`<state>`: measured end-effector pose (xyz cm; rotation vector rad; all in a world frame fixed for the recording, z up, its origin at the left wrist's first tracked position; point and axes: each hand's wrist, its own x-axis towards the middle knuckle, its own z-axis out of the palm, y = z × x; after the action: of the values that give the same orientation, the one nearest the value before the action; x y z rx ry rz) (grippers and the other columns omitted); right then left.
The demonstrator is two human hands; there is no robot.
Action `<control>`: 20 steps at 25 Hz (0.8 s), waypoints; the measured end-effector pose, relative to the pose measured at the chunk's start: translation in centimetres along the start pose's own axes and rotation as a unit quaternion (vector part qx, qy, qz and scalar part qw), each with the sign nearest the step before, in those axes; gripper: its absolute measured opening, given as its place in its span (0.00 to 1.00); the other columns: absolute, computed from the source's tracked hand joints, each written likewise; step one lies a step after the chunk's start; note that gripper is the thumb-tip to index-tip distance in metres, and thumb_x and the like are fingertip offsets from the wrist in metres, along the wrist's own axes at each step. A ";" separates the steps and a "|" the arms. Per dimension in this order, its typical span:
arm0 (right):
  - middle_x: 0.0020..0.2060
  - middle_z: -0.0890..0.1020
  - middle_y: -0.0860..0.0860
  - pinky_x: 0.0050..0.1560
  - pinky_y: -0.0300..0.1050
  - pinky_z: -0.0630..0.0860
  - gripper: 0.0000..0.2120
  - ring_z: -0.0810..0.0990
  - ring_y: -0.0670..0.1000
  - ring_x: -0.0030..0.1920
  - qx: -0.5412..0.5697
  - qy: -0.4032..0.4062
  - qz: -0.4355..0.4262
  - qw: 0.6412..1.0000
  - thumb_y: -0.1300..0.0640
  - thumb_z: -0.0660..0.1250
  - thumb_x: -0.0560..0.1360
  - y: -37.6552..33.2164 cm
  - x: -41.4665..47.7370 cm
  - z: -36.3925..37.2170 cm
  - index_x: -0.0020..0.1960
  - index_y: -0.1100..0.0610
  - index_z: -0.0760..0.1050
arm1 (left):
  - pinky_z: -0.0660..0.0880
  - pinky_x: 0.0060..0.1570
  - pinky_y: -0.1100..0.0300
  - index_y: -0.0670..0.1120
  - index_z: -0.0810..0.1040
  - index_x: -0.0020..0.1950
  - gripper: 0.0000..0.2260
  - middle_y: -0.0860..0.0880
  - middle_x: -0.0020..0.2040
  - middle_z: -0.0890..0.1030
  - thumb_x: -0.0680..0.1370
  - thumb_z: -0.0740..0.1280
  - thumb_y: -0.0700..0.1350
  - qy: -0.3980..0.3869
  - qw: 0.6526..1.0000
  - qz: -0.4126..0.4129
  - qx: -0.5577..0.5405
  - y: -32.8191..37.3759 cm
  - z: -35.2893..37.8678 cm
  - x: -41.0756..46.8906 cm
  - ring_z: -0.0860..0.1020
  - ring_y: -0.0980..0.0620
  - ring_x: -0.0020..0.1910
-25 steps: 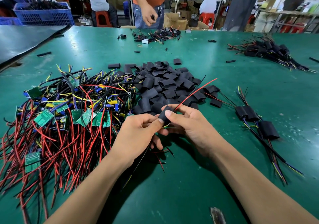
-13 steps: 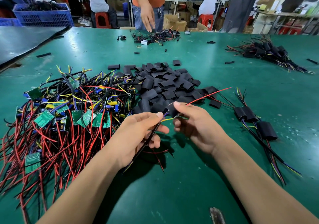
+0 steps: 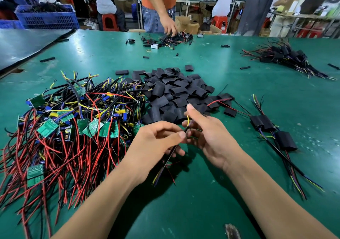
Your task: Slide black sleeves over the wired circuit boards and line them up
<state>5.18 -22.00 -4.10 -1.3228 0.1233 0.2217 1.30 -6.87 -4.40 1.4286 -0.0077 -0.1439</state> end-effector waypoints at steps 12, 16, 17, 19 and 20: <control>0.32 0.80 0.50 0.43 0.45 0.72 0.28 0.77 0.46 0.33 -0.207 0.002 -0.097 0.973 0.30 0.52 0.75 -0.9 -0.3 -0.2 0.40 0.49 0.80 | 0.72 0.31 0.70 0.49 0.83 0.43 0.04 0.51 0.37 0.85 0.73 0.76 0.42 -0.007 0.991 0.042 0.128 -1.0 1.4 -0.2 0.77 0.61 0.30; 0.35 0.81 0.52 0.43 0.48 0.71 0.19 0.74 0.47 0.33 -0.217 0.059 -0.177 0.958 0.44 0.55 0.82 -1.1 -0.5 -0.7 0.40 0.49 0.77 | 0.72 0.29 0.68 0.49 0.83 0.44 0.03 0.47 0.40 0.86 0.74 0.75 0.42 -0.025 0.991 0.039 0.129 -1.0 1.4 -0.4 0.76 0.58 0.29; 0.35 0.80 0.47 0.42 0.46 0.71 0.16 0.73 0.45 0.32 -0.247 0.093 -0.201 0.943 0.45 0.56 0.83 -1.2 -0.4 -1.1 0.44 0.48 0.78 | 0.71 0.29 0.67 0.49 0.84 0.44 0.02 0.46 0.40 0.86 0.75 0.74 0.43 -0.025 0.990 0.038 0.133 -1.0 1.4 -0.3 0.76 0.57 0.28; 0.36 0.81 0.41 0.42 0.42 0.72 0.15 0.74 0.41 0.34 -0.296 0.154 -0.239 0.912 0.45 0.57 0.83 -1.5 -0.2 -1.9 0.59 0.46 0.80 | 0.71 0.28 0.67 0.49 0.84 0.45 0.02 0.47 0.40 0.86 0.76 0.73 0.42 -0.022 0.990 0.037 0.137 -1.1 1.1 -0.2 0.75 0.56 0.27; 0.41 0.83 0.40 0.46 0.44 0.75 0.17 0.77 0.41 0.39 -0.322 0.179 -0.255 0.894 0.45 0.57 0.83 -1.8 -0.1 -2.4 0.65 0.47 0.78 | 0.70 0.28 0.67 0.50 0.84 0.44 0.03 0.48 0.40 0.86 0.76 0.72 0.42 -0.021 0.989 0.038 0.139 -1.1 0.9 -0.1 0.75 0.56 0.27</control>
<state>5.56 -24.80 -2.96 -1.9980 0.0048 -0.4764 0.98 -7.93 -5.37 1.7014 -0.1196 -0.1131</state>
